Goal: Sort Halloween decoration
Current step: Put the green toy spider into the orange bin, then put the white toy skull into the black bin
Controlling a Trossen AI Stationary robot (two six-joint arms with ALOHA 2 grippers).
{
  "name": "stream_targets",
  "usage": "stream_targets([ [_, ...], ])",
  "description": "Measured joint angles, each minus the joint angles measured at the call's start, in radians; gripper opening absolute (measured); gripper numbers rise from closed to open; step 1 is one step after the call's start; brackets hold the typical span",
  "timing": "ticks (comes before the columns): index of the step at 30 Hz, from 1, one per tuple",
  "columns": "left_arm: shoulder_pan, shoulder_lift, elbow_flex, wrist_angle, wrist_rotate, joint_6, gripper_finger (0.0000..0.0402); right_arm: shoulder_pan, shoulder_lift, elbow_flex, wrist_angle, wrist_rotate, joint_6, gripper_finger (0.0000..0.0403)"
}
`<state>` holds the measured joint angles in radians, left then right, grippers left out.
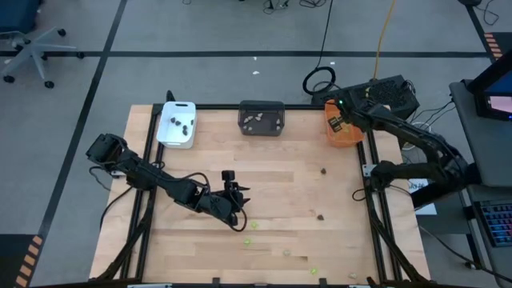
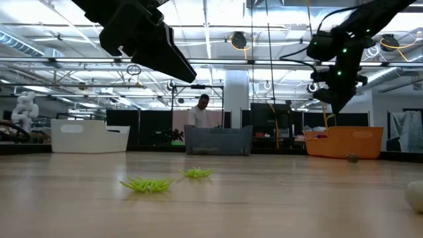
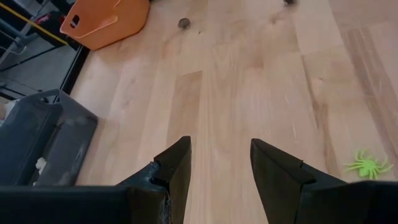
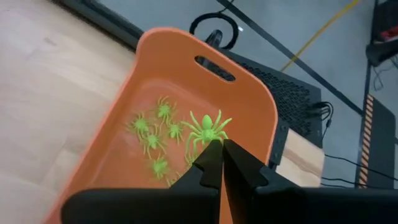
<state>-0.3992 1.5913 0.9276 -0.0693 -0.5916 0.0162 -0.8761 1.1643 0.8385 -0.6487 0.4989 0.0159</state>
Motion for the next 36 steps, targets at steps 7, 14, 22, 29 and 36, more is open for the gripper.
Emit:
stream_targets([
  [7, 0.0, 0.0, 0.0, -0.003, 0.001, -0.002, 0.0162, 0.008, 0.03, 0.006, -0.01, 0.058, 0.026, 0.001],
  [14, 0.0, 0.0, 0.0, -0.003, 0.006, -0.009, 0.0162, 0.012, 0.033, 0.007, -0.013, 0.073, 0.027, 0.0091],
  [22, 0.0, 0.0, 0.0, -0.01, 0.006, -0.01, 0.0162, 0.11, -0.051, 0.007, 0.059, -0.094, 0.052, 0.0178],
  [29, 0.0, 0.0, 0.0, -0.009, 0.006, -0.011, 0.0162, 0.37, -0.214, 0.001, 0.105, -0.32, 0.089, 0.0184],
  [36, 0.0, 0.0, 0.0, -0.007, 0.009, -0.102, 0.0162, 0.712, -0.282, -0.12, 0.267, -0.321, 0.113, 0.0179],
])
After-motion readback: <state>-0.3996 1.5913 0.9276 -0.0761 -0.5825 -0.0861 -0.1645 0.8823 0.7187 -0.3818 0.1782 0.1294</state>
